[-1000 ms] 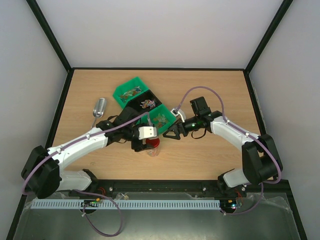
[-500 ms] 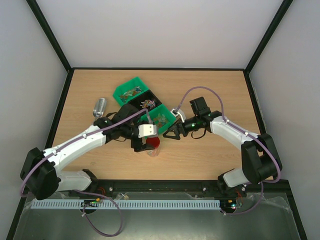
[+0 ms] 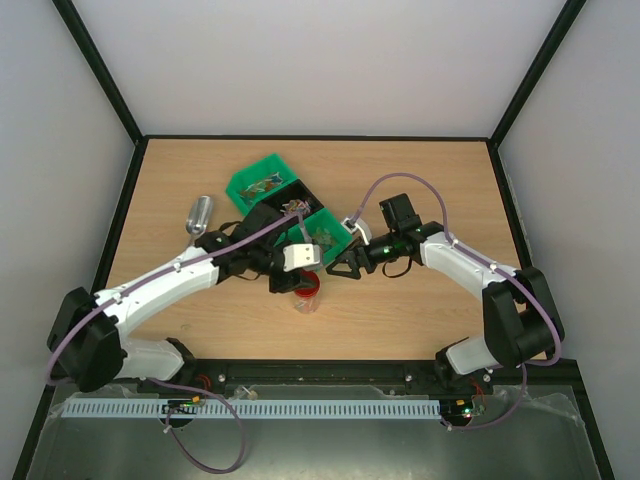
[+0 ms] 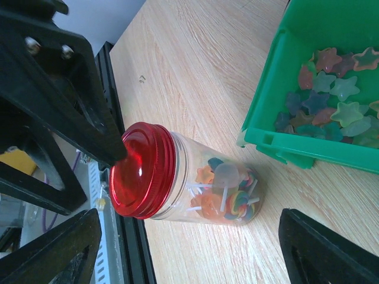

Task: Pack the candies

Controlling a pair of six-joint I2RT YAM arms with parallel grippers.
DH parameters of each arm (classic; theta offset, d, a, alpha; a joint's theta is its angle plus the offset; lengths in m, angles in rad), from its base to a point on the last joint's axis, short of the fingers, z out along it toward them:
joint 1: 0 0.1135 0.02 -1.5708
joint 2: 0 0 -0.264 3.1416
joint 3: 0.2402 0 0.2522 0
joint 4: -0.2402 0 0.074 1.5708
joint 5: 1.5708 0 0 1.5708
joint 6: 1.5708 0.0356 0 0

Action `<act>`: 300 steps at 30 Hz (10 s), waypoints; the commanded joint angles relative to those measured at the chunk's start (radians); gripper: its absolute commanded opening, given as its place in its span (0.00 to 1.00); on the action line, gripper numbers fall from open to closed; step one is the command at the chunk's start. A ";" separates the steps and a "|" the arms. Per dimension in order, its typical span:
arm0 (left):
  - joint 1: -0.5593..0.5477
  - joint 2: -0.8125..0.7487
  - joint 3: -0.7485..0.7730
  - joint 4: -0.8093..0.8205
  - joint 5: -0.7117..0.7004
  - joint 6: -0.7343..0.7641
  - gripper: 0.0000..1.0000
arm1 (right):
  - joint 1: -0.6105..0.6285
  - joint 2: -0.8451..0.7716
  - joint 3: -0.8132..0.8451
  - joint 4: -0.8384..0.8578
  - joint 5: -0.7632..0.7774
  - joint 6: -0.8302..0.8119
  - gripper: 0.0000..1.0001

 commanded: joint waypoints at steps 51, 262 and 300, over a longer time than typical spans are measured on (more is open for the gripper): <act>0.039 -0.004 0.074 -0.117 -0.098 0.050 0.55 | 0.066 -0.102 -0.413 0.824 0.139 0.036 0.99; -0.006 -0.078 -0.229 0.280 -0.262 -0.214 0.82 | 0.497 0.240 -0.475 1.437 0.860 0.099 0.49; 0.012 -0.104 -0.263 0.084 -0.155 0.088 0.56 | 0.501 0.196 -0.496 1.361 0.492 -0.036 0.52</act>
